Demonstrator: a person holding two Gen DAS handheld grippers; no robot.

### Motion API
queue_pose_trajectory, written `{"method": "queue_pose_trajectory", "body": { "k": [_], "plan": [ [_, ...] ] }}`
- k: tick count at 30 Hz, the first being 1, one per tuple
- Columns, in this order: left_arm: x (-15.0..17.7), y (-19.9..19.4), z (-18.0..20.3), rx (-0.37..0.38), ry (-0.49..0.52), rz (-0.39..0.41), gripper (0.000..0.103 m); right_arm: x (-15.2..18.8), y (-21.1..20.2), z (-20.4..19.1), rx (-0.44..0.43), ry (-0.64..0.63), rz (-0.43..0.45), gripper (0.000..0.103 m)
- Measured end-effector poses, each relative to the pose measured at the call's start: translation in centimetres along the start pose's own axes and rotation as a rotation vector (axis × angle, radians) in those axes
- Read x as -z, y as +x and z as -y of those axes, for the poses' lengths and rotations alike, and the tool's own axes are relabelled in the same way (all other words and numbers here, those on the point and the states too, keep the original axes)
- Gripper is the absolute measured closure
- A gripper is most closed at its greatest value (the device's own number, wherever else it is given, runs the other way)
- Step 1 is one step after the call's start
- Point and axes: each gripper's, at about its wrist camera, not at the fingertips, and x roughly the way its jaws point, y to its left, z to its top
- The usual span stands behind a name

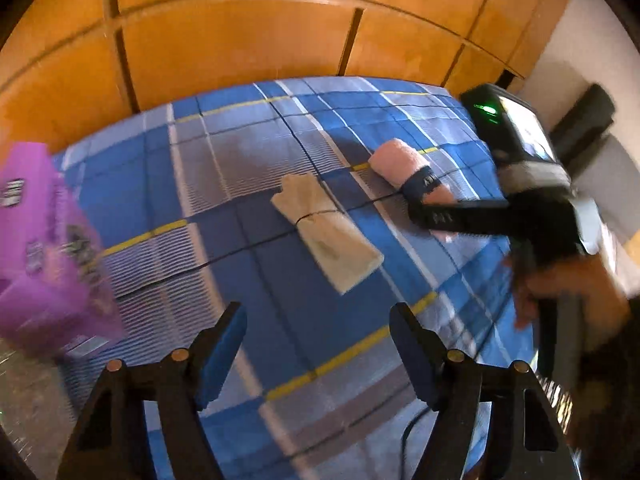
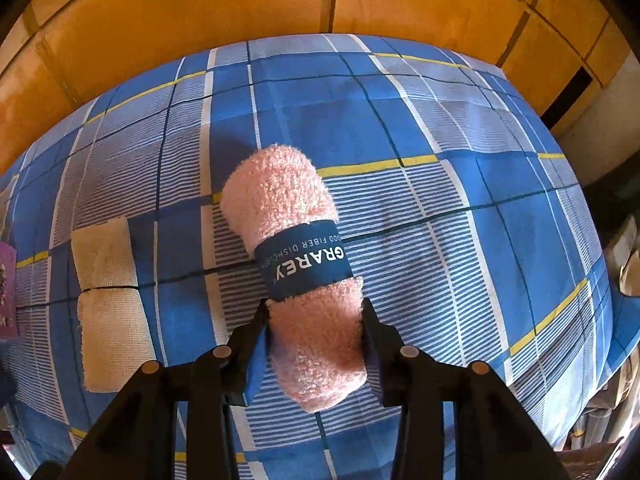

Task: Organize soft objects
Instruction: 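Grasp the pink rolled towel with the right gripper while the left gripper reaches the cream scrubber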

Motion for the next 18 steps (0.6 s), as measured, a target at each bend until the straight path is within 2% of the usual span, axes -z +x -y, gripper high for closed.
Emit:
{"method": "queue_pose_trajectory", "body": {
  "k": [5, 11, 13, 14, 16, 18],
  "plan": [
    [-3.0, 3.3, 0.3, 0.017, -0.074, -0.035, 0.028, -0.3, 0.2, 0.5, -0.016, 0.014, -0.010, 0.062],
    [-5.3, 7.4, 0.4, -0.018, -0.131, -0.090, 0.028, -0.7, 0.4, 1.2, -0.038, 0.032, -0.013, 0.062],
    [-5.4, 8.6, 0.4, -0.045, -0.131, -0.109, 0.030, -1.1, 0.9, 1.8, -0.039, 0.027, -0.012, 0.062],
    [-5.3, 8.7, 0.7, -0.066, -0.112, -0.092, 0.030, -1.1, 0.9, 1.8, -0.038, 0.023, -0.012, 0.062],
    [-5.1, 8.5, 1.4, -0.120, -0.056, -0.072, 0.049, -1.1, 0.9, 1.7, -0.038, 0.015, -0.009, 0.061],
    [-4.6, 8.2, 1.8, -0.123, -0.009, -0.044, 0.058, -1.0, 0.9, 1.4, -0.026, 0.001, -0.007, 0.061]
  ]
}}
